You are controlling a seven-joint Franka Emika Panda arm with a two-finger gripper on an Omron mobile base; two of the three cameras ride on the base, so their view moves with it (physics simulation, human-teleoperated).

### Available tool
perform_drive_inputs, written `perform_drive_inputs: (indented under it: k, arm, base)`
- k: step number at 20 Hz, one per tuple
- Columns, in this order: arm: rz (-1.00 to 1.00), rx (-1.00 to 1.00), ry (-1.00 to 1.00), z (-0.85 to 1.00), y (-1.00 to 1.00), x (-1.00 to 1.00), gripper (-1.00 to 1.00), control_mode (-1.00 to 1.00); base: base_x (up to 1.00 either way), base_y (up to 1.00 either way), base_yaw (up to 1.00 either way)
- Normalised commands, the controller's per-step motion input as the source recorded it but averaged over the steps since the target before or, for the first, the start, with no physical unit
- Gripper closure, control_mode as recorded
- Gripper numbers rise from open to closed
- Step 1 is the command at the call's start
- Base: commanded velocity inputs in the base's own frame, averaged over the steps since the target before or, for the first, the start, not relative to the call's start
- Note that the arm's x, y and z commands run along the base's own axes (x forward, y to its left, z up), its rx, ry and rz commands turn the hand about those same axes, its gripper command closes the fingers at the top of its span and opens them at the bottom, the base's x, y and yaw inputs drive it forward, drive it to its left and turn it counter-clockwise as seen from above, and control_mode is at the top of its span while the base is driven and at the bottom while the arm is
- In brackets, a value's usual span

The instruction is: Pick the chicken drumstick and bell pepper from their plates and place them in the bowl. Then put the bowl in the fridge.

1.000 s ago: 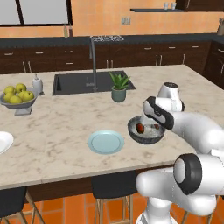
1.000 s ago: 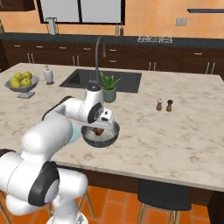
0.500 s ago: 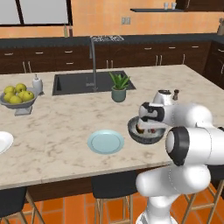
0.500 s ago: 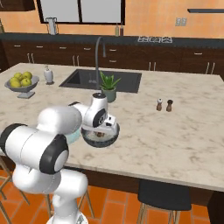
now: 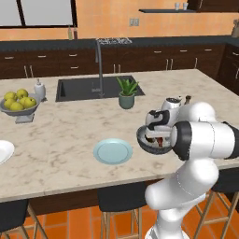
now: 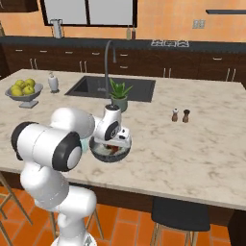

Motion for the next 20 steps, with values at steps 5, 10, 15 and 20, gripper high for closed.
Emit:
perform_drive_inputs:
  k: [5,10,15,20]
  arm:
    - [-0.02,0.0,-0.15,0.39,0.03,-0.45,-1.0,-1.0]
    - [-0.14,0.0,-0.08,0.51,0.03,-0.65,-1.0,-1.0]
    - [-0.36,0.01,0.0,0.29,-0.13,-0.37,-1.0,-1.0]
    - [-0.36,0.18,0.0,0.16,-0.31,-0.21,-1.0,-1.0]
  base:
    - [0.0,0.0,0.0]
    - [0.0,0.0,0.0]
    - [0.0,0.0,0.0]
    - [0.0,0.0,0.0]
